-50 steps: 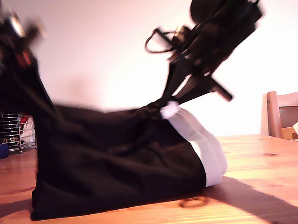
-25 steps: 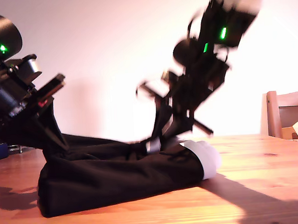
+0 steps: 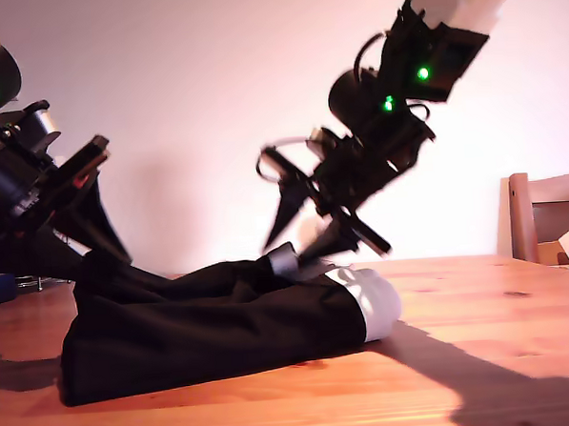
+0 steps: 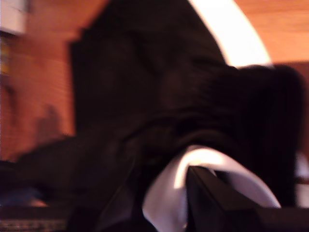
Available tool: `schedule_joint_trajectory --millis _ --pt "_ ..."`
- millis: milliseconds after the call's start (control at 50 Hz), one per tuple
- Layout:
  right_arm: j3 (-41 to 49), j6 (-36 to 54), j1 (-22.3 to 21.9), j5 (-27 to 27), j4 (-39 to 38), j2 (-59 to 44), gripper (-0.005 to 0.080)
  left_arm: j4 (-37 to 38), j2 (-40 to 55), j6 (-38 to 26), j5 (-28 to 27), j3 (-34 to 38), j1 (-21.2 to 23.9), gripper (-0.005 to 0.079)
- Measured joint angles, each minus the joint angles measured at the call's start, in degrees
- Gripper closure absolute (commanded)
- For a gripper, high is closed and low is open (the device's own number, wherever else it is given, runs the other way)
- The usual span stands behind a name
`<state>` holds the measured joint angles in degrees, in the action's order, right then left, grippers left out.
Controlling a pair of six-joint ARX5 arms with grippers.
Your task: Fold the shorts in front of you. After folding it, place it to the left side.
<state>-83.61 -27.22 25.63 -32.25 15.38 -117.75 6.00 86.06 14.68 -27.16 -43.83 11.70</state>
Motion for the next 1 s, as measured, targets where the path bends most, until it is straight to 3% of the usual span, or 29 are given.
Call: schedule_joint_trajectory --millis 360,460,580,660,700,760,1000 --pt "-8.7 0.4 -0.8 -0.8 6.5 0.0 0.0449 0.0 0.0 0.0 -0.4 -2.1 -4.4 0.0454" --pt "-9.2 1.3 -1.2 -5.5 10.2 0.0 0.0453 -0.1 0.0 0.0 -0.4 -2.8 -5.2 0.0464" --pt "-9.2 3.7 -1.1 -12.1 16.7 0.0 0.0483 0.0 0.0 0.0 -0.5 -3.9 -5.2 0.0573" --pt "-9.2 5.4 -0.1 -12.8 19.9 0.0 0.0577 0.0 0.0 0.0 -0.8 -4.3 -5.3 0.0704" --pt "-9.2 8.0 0.7 -12.7 21.4 0.0 0.0648 0.0 0.0 0.0 -0.8 -4.5 -5.4 0.0761" --pt "-9.2 10.4 2.1 -11.2 22.4 0.0 0.0769 0.0 0.0 0.0 -0.8 -4.5 -5.4 0.0763" --pt "-9.2 13.6 8.3 -1.8 19.7 0.0 0.0762 0.1 0.0 0.0 -1.7 -4.5 -5.4 0.0763"
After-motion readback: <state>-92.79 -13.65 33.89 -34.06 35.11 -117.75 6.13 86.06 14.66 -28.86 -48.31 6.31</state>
